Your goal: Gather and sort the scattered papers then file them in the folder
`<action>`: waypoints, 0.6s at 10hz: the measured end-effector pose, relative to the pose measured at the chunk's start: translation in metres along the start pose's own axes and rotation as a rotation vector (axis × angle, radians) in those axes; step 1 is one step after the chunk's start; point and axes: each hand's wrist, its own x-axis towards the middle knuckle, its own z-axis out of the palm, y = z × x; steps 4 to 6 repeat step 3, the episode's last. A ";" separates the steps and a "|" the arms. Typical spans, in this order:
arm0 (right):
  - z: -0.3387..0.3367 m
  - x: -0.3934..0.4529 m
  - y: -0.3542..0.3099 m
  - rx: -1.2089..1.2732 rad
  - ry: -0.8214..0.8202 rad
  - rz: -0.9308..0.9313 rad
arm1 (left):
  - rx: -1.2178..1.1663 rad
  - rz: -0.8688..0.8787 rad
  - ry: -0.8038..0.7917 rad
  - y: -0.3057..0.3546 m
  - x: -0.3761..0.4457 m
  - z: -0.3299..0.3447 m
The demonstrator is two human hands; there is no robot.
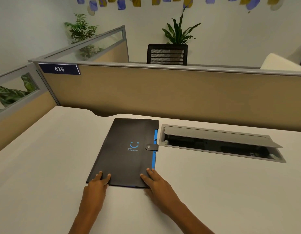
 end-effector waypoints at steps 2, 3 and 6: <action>-0.095 -0.068 0.018 0.433 0.505 0.145 | -0.040 -0.075 0.016 0.025 -0.007 -0.017; -0.148 -0.109 0.030 0.583 0.797 0.083 | -0.046 0.025 0.073 0.049 -0.004 -0.029; -0.148 -0.109 0.030 0.583 0.797 0.083 | -0.046 0.025 0.073 0.049 -0.004 -0.029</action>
